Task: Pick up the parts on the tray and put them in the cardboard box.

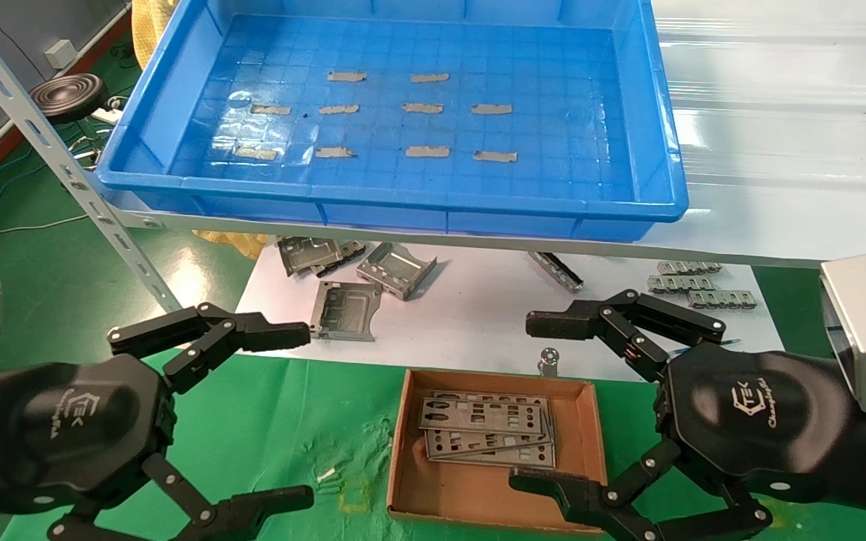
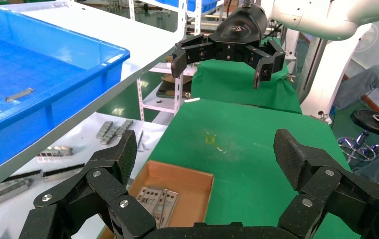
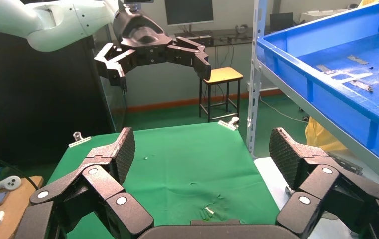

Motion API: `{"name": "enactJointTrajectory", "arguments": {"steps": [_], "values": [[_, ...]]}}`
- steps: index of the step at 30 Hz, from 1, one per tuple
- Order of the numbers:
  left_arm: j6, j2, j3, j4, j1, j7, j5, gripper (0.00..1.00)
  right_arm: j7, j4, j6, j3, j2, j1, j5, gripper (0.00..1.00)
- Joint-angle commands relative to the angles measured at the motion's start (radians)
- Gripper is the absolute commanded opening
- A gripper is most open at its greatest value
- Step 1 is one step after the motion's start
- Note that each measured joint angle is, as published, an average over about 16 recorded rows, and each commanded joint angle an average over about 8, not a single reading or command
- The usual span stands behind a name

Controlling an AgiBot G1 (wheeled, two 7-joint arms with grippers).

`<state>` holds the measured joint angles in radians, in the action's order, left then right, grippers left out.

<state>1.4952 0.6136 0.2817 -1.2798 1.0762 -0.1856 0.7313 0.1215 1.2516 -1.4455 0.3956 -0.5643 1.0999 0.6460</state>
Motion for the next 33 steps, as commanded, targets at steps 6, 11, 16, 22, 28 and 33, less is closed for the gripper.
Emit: {"name": "enactJointTrajectory", "arguments": {"steps": [6, 11, 16, 22, 28, 33], "values": [[0.000, 0.000, 0.000, 0.000, 0.000, 0.000, 0.000, 1.00, 0.000, 0.000, 0.000, 0.000, 0.000, 0.000, 0.000, 1.00], [0.000, 0.000, 0.000, 0.000, 0.000, 0.000, 0.000, 1.00, 0.000, 0.000, 0.000, 0.000, 0.000, 0.000, 0.000, 1.00], [0.000, 0.000, 0.000, 0.000, 0.000, 0.000, 0.000, 1.00, 0.000, 0.000, 0.000, 0.000, 0.000, 0.000, 0.000, 1.00], [0.000, 0.000, 0.000, 0.000, 0.000, 0.000, 0.000, 1.00, 0.000, 0.000, 0.000, 0.000, 0.000, 0.000, 0.000, 1.00], [0.000, 0.000, 0.000, 0.000, 0.000, 0.000, 0.000, 1.00, 0.000, 0.000, 0.000, 0.000, 0.000, 0.000, 0.000, 1.00], [0.000, 0.000, 0.000, 0.000, 0.000, 0.000, 0.000, 1.00, 0.000, 0.000, 0.000, 0.000, 0.000, 0.000, 0.000, 1.00]]}}
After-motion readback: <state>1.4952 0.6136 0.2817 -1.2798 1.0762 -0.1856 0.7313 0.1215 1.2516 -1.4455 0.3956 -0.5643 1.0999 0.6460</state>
